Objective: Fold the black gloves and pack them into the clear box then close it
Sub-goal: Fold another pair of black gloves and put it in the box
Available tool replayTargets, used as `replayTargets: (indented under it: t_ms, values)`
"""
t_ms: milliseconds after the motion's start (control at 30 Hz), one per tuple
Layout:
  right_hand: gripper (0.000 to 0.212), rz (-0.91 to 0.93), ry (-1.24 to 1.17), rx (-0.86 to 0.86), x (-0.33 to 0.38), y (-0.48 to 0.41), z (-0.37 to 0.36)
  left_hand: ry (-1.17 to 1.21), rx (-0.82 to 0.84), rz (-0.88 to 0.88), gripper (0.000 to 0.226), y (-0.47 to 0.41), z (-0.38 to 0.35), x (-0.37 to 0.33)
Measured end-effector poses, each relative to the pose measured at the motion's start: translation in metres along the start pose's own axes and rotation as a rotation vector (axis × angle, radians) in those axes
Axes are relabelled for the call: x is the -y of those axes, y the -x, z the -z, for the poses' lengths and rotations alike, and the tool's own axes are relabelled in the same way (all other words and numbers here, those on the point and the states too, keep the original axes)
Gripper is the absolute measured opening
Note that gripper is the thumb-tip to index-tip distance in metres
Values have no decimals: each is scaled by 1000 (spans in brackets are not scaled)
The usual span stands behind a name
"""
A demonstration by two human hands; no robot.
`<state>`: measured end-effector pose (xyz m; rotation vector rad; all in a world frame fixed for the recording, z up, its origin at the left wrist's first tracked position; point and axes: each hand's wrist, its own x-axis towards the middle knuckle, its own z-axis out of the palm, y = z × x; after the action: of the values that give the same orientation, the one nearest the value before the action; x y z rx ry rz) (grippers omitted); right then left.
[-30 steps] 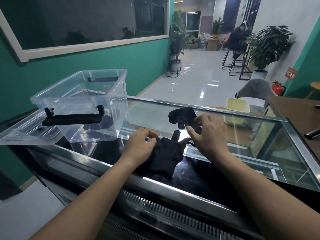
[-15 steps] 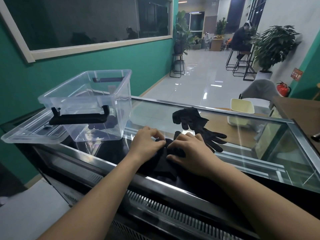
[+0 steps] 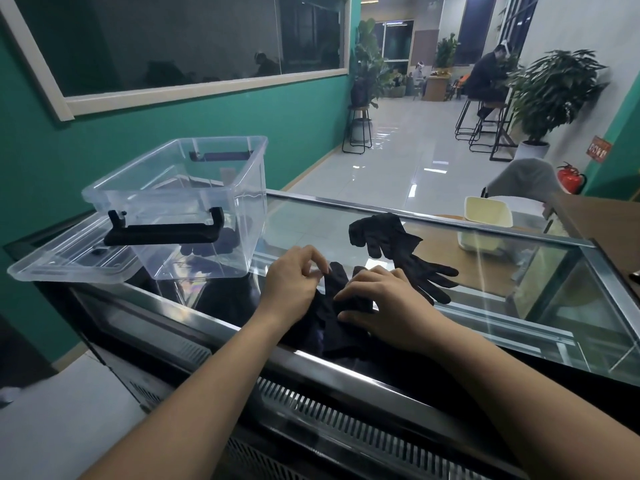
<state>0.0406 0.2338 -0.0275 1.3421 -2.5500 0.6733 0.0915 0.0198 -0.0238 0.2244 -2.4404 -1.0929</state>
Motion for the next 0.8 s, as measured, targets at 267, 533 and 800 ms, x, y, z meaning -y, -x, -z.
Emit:
replayTargets:
  t_ms: [267, 533, 800]
  values:
    - [37, 7, -65, 18, -2, 0, 2, -37, 19, -42, 9, -4, -7, 3]
    - [29, -160, -76, -225, -11, -1, 6, -172, 61, -42, 17, -5, -11, 9]
    - [8, -306, -9, -288, -21, 0, 13, -71, 86, -160, 10, 2, -9, 7]
